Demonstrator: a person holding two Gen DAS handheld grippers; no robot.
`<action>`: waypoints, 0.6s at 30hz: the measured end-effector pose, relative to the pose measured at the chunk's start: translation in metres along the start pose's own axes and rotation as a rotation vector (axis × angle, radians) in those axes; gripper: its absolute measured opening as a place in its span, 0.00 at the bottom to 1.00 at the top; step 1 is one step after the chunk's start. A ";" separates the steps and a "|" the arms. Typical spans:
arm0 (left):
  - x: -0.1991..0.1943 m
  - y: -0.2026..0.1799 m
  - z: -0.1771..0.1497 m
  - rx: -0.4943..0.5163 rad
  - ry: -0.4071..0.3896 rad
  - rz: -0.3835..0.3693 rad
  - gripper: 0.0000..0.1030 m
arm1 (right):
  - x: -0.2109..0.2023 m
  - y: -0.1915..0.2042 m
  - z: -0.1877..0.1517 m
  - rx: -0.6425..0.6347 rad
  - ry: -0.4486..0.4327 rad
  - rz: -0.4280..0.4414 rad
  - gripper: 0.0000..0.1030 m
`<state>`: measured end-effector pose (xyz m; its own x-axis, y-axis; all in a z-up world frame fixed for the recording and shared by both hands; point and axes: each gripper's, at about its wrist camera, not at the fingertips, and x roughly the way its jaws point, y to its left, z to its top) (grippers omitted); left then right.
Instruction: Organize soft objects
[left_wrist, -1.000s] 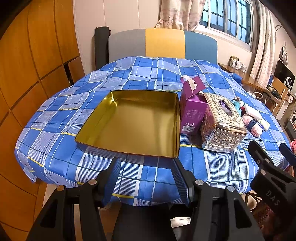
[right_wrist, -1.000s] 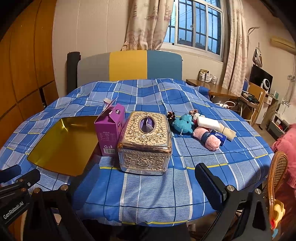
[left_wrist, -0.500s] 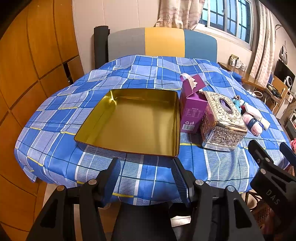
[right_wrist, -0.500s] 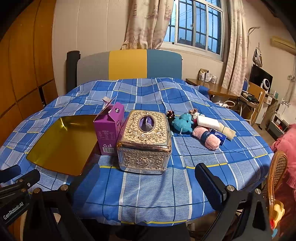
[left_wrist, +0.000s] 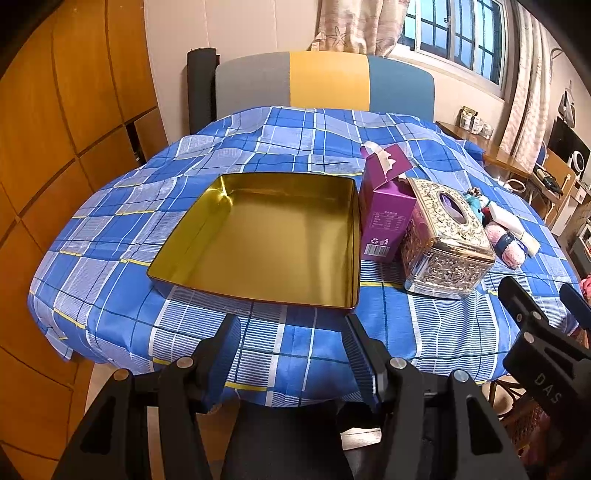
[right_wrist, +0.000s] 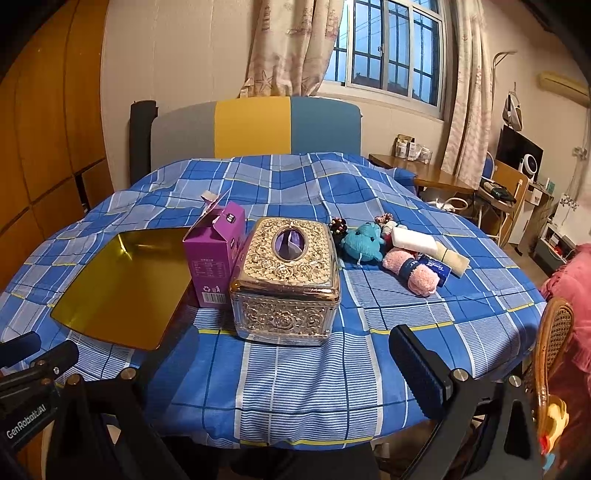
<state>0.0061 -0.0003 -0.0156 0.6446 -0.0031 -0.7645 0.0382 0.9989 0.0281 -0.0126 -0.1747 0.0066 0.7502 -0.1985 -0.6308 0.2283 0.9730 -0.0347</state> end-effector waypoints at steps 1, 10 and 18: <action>0.000 0.000 0.000 -0.001 0.001 0.002 0.56 | 0.000 0.000 0.000 -0.003 0.000 0.001 1.00; 0.003 -0.001 -0.001 0.001 0.020 -0.004 0.56 | -0.003 -0.003 0.002 0.009 -0.013 0.006 1.00; 0.004 0.003 0.002 -0.021 0.021 0.008 0.56 | -0.003 0.001 0.003 -0.013 -0.015 0.005 1.00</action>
<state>0.0105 0.0028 -0.0168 0.6287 0.0055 -0.7777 0.0171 0.9996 0.0208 -0.0125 -0.1734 0.0105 0.7602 -0.1953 -0.6196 0.2165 0.9754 -0.0417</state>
